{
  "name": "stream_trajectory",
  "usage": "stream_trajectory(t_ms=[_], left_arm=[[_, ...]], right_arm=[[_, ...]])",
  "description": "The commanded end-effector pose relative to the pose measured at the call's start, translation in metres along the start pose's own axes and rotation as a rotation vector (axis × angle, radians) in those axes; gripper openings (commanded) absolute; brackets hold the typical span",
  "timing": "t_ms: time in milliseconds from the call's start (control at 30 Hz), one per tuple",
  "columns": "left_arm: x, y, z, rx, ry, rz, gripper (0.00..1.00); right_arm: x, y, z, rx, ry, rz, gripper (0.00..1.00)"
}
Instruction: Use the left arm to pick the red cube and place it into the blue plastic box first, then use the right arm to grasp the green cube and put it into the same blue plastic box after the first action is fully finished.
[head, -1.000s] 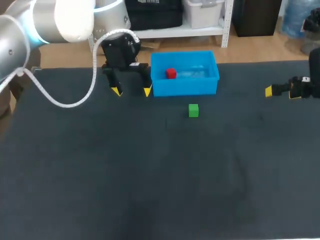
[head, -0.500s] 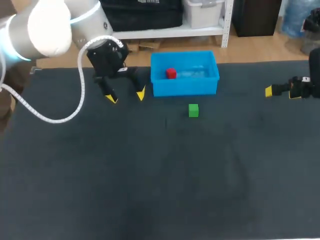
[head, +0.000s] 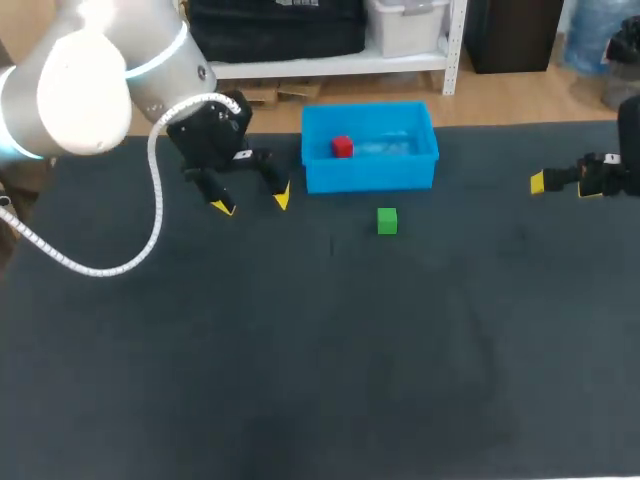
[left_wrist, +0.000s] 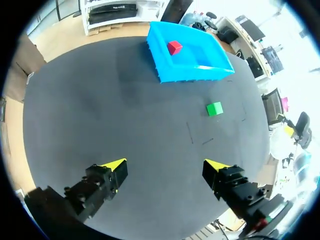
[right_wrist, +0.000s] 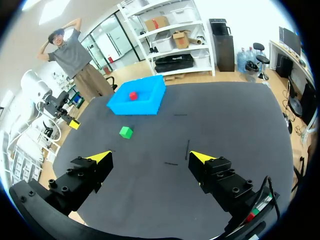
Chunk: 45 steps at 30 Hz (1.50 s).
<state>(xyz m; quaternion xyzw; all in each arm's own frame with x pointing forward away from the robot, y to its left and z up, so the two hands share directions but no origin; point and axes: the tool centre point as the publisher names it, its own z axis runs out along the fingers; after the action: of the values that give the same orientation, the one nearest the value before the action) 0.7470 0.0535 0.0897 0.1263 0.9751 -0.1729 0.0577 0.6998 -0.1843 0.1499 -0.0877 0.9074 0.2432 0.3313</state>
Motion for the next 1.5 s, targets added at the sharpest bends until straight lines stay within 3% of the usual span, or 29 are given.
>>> stream_trajectory(t_ms=[33, 133, 600, 1033, 1500], left_arm=[[0.01, 0.0, -0.003, 0.016, -0.279, -0.003, 1.0], [0.012, 0.002, -0.003, 0.068, -0.275, -0.024, 1.0], [0.026, 0.011, -0.005, 0.092, -0.268, -0.029, 1.0], [0.013, 0.006, -0.009, 0.068, -0.226, 0.025, 1.0], [0.013, 0.006, -0.009, 0.068, -0.226, 0.025, 1.0]], right_arm=[[0.0, 0.0, 0.0, 0.0, 0.001, -0.001, 1.0], [0.0, 0.0, 0.0, 0.0, 0.001, -0.001, 1.0], [0.0, 0.0, 0.0, 0.0, 0.001, -0.001, 1.0], [0.0, 0.0, 0.0, 0.0, 0.001, -0.001, 1.0], [0.0, 0.0, 0.0, 0.0, 0.001, -0.001, 1.0]])
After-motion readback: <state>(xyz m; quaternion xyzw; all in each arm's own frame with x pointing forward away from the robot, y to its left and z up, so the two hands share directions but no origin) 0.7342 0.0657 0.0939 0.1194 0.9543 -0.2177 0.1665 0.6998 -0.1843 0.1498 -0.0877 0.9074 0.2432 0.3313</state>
